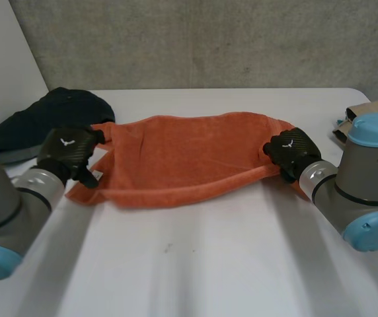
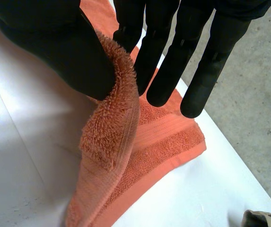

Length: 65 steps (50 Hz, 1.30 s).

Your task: Fold the laundry.

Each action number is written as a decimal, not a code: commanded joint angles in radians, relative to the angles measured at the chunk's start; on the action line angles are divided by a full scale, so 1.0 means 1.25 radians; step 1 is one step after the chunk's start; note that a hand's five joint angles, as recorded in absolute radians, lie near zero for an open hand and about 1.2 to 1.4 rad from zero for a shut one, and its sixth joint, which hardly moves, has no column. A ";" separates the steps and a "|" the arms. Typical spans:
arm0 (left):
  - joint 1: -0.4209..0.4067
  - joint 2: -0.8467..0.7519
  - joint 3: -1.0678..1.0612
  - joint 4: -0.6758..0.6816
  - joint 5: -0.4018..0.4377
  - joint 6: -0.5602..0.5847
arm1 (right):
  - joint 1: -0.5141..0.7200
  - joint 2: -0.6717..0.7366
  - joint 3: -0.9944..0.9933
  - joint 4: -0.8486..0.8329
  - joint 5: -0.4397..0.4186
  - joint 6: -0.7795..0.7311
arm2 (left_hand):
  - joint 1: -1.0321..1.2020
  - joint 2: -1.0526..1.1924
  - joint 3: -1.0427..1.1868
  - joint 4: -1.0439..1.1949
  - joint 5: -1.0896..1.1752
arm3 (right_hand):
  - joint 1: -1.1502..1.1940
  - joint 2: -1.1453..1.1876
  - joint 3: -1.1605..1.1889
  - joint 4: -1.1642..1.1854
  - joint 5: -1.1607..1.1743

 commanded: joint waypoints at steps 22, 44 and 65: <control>0.170 -0.087 -0.023 -0.101 0.205 0.008 | 0.001 -0.003 0.012 -0.004 0.002 -0.003 | 0.118 0.125 0.124 0.137 0.140 | 0.219 0.171 0.163 0.157 0.162; 0.086 -0.244 0.080 0.038 0.195 0.008 | -0.010 -0.004 0.022 -0.005 0.013 -0.001 | 0.757 0.763 0.763 0.776 0.778 | 0.219 0.171 0.163 0.157 0.162; 0.135 0.372 -0.070 -0.191 0.107 0.079 | -0.112 -0.386 0.009 0.316 0.010 -0.243 | 0.757 0.763 0.763 0.776 0.778 | 0.219 0.171 0.163 0.157 0.162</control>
